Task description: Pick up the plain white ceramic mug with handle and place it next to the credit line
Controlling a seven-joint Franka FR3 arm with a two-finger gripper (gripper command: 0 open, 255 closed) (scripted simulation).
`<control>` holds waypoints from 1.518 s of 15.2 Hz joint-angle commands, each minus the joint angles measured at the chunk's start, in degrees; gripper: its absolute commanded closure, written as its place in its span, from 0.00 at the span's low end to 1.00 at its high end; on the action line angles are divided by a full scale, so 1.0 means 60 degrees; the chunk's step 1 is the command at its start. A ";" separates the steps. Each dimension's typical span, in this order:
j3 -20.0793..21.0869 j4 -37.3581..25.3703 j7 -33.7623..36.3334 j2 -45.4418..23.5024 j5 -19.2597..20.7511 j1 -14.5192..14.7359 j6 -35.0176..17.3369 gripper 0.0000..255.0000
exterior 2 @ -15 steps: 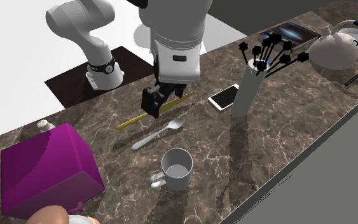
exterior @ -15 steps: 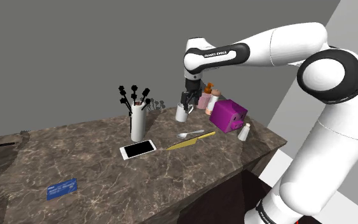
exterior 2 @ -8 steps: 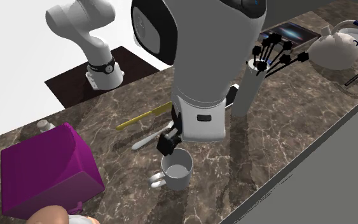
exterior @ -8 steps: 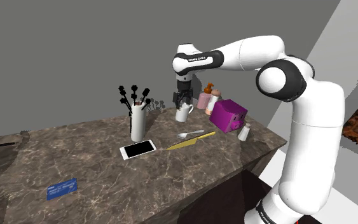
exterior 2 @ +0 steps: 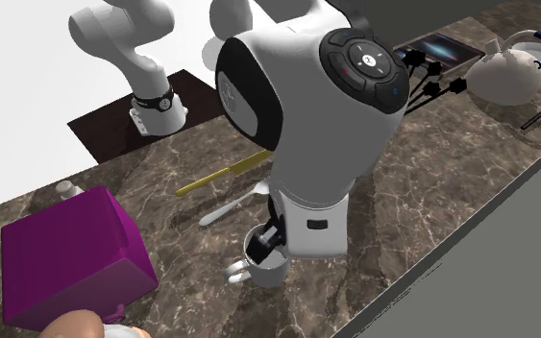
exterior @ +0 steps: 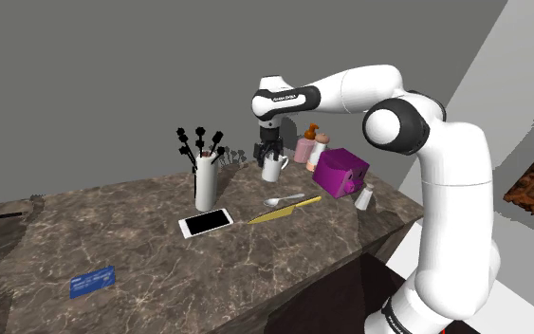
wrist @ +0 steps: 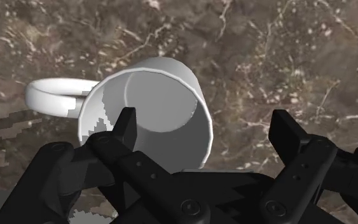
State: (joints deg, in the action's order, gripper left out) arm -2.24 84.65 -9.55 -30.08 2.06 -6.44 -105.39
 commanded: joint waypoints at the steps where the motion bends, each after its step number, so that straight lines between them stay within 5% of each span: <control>1: 0.0002 0.0208 0.0013 -0.0024 0.0001 0.0002 -0.0235 0.00; 9: 0.0001 0.0269 0.0014 -0.0032 0.0001 0.0001 -0.0305 0.00; 10: 0.0001 0.0269 0.0013 -0.0032 0.0001 0.0001 -0.0305 1.00; 23: -0.0001 0.0008 -0.0003 0.0135 0.0002 0.0003 0.0122 1.00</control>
State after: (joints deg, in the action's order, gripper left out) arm -2.25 85.07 -9.55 -29.52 2.07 -6.43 -105.27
